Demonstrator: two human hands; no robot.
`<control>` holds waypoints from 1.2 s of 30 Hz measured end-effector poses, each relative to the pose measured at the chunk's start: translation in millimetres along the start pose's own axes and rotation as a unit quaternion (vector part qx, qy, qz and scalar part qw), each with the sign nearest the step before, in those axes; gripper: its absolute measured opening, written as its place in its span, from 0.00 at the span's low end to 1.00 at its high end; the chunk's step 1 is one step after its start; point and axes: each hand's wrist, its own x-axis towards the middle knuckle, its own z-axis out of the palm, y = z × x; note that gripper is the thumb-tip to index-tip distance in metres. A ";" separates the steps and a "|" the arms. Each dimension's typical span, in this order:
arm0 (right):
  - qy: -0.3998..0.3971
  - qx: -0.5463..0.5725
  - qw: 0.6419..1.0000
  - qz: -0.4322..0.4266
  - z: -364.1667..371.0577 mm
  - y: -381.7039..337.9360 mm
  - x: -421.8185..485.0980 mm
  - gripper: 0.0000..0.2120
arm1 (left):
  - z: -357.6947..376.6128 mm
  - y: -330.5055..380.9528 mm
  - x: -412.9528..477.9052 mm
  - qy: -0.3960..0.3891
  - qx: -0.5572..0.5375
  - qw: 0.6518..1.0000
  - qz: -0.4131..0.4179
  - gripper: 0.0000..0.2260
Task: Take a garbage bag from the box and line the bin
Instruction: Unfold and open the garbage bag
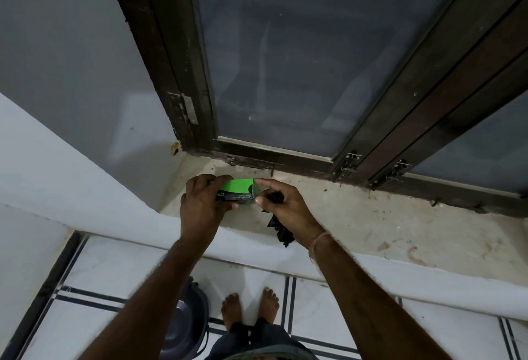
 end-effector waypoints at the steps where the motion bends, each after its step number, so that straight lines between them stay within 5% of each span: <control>1: -0.002 -0.024 1.000 0.006 1.2 3.8 3.7 0.20 | 2.8 -2.2 3.1 -0.016 0.024 1.000 0.001 0.29; 8: 0.052 -0.038 0.997 0.034 1.9 16.8 -0.5 0.12 | -2.1 -3.3 1.3 0.004 0.112 0.993 0.029 0.33; 10: 0.082 0.009 0.996 0.041 6.3 11.0 -13.5 0.12 | -8.0 9.1 -14.2 0.060 0.058 0.996 0.024 0.27; 12: 0.099 0.055 0.991 0.068 16.1 -0.5 -28.3 0.17 | -14.2 28.7 -34.9 0.063 -0.109 0.992 -0.005 0.17; 15: 0.075 0.132 0.981 0.119 34.9 -17.8 -45.2 0.25 | -20.9 59.1 -59.9 -0.085 -0.392 0.903 -0.153 0.18; 18: 0.063 0.156 0.976 0.140 52.8 -23.4 -57.8 0.27 | -21.1 72.1 -81.5 -0.166 -0.491 0.818 -0.249 0.19; 25: 0.026 0.130 0.981 0.144 75.3 -15.4 -91.4 0.28 | -28.8 53.5 -120.8 -0.128 -0.508 0.810 -0.262 0.12; 30: -0.052 0.099 0.991 0.076 80.8 -3.8 -138.2 0.19 | -43.9 41.4 -158.9 -0.014 -0.528 0.785 -0.322 0.12; 36: -0.008 0.066 0.995 0.069 88.7 16.8 -210.9 0.19 | -58.1 10.8 -244.5 0.050 -0.507 0.767 -0.389 0.13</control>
